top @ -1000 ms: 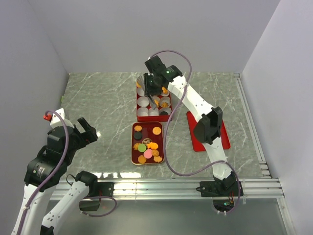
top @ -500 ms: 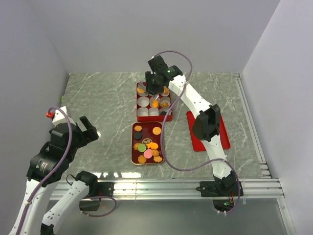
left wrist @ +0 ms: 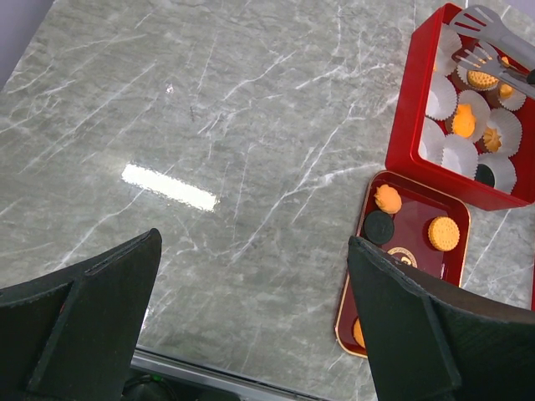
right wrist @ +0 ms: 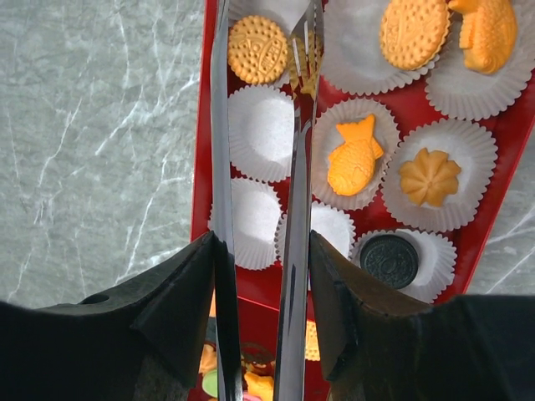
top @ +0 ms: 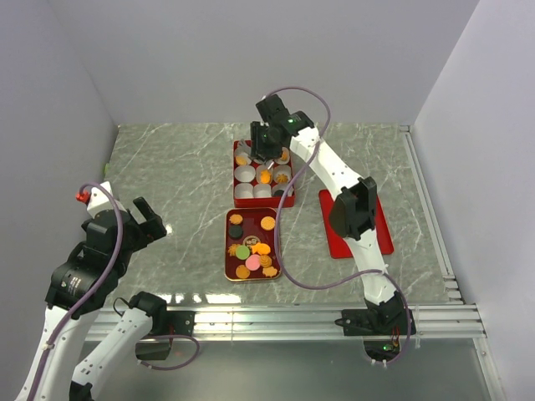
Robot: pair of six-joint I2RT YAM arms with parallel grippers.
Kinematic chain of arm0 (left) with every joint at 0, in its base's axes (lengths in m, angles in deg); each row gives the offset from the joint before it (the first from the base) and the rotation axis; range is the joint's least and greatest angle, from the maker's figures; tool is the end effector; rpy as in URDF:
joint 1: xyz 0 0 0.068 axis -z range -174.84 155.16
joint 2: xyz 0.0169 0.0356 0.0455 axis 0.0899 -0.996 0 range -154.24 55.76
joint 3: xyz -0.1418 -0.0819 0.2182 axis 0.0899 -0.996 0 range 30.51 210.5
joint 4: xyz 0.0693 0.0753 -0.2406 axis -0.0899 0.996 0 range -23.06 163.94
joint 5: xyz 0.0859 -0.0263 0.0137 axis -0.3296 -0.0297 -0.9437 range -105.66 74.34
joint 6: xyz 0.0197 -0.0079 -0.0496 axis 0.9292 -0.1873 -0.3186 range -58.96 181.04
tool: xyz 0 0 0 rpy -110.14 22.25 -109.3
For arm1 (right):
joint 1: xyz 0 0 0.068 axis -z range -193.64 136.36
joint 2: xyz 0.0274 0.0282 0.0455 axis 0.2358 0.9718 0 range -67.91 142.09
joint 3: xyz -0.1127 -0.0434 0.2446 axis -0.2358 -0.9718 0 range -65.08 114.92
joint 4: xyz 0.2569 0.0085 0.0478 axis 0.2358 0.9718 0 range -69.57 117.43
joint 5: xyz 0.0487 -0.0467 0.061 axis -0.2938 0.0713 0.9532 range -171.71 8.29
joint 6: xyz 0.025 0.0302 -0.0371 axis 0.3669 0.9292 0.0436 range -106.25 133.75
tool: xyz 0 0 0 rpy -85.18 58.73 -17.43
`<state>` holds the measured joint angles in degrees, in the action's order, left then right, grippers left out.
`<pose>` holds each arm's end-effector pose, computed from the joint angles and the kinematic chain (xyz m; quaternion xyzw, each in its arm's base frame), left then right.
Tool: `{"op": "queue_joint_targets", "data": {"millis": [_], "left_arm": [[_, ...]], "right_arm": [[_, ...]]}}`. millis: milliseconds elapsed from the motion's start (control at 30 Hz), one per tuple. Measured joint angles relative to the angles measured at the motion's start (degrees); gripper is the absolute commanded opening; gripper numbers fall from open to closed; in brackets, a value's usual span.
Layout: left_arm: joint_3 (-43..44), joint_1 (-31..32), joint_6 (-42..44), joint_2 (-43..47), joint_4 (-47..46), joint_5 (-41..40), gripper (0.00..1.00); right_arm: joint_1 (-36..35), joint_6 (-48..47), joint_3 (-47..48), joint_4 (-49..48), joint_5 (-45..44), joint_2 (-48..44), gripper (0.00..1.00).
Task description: Pack the cookies
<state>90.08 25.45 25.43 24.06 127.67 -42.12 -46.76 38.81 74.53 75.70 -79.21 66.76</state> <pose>0.0738 -0.0104 0.3622 -0.2224 0.8327 -0.0407 0.5055 0.4300 0.2824 0.2977 -0.0735 0.9376 0.1828 0.2864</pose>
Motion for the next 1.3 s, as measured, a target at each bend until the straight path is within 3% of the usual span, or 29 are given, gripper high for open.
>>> {"op": "queue_joint_targets", "data": {"millis": [267, 700, 1000, 1300], "left_arm": [[0.0, 0.0, 0.0, 0.15, -0.02, 0.0, 0.99], [0.0, 0.0, 0.04, 1.9, -0.04, 0.04, 1.0], [-0.02, 0.0, 0.09, 1.92, -0.04, 0.33, 0.99], [-0.11, 0.0, 0.46, 1.92, -0.07, 1.16, 0.99]], "right_arm": [[0.35, -0.52, -3.5, -0.02, -0.48, -6.08, 0.54], [-3.98, -3.87, -35.6, 5.49, -3.08, -37.38, 0.56], [-17.68, -4.15, -45.55, 13.77, -6.38, -38.86, 0.58], [-24.68, -1.95, -48.13, 15.69, -8.31, -38.69, 0.58]]}}
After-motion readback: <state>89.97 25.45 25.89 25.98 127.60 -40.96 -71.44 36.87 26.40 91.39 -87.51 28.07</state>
